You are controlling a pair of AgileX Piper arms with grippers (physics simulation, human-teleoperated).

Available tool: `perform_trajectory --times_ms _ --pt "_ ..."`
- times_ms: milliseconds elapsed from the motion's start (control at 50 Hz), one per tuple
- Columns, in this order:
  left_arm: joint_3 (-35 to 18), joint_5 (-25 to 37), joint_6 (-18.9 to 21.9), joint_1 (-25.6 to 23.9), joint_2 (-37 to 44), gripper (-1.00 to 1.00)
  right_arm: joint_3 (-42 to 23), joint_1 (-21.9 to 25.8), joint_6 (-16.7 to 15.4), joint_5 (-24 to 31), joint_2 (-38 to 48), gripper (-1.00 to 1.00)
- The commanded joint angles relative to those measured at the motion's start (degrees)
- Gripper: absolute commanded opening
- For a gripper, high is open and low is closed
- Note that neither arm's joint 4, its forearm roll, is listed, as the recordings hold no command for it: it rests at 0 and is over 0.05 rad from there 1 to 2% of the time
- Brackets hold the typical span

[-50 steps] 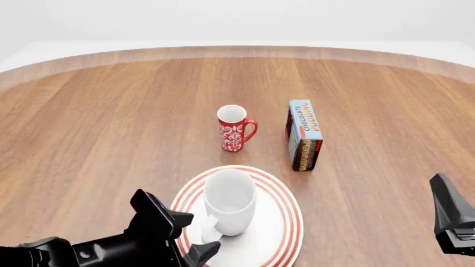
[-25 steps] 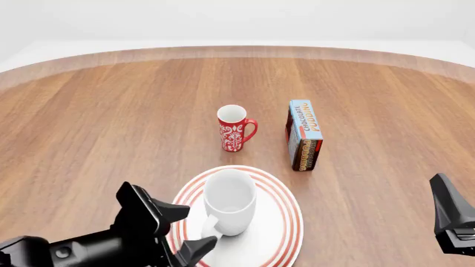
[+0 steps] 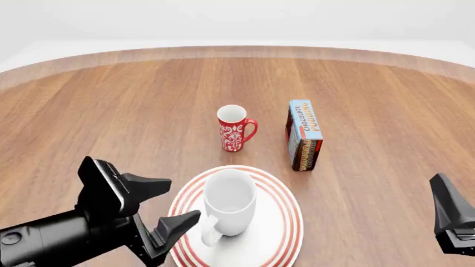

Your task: Pick up the white mug and put it on the plate, and put the chocolate pudding to the right of the plate.

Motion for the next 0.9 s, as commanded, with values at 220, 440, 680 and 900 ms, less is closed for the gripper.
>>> perform_trajectory --times_ms 220,440,680,900 --pt "-4.2 8.3 5.7 8.6 -13.8 1.00 0.0 0.0 0.0 0.0 0.0 1.00" --pt "-5.4 9.7 7.8 16.9 -22.2 1.00 0.0 0.0 0.0 0.0 0.0 1.00" --pt "-5.9 6.4 7.9 25.7 -27.1 1.00 0.0 0.0 0.0 0.0 0.0 1.00" --pt "-4.7 2.6 6.6 34.4 -29.9 1.00 0.0 0.0 0.0 0.0 0.0 1.00"
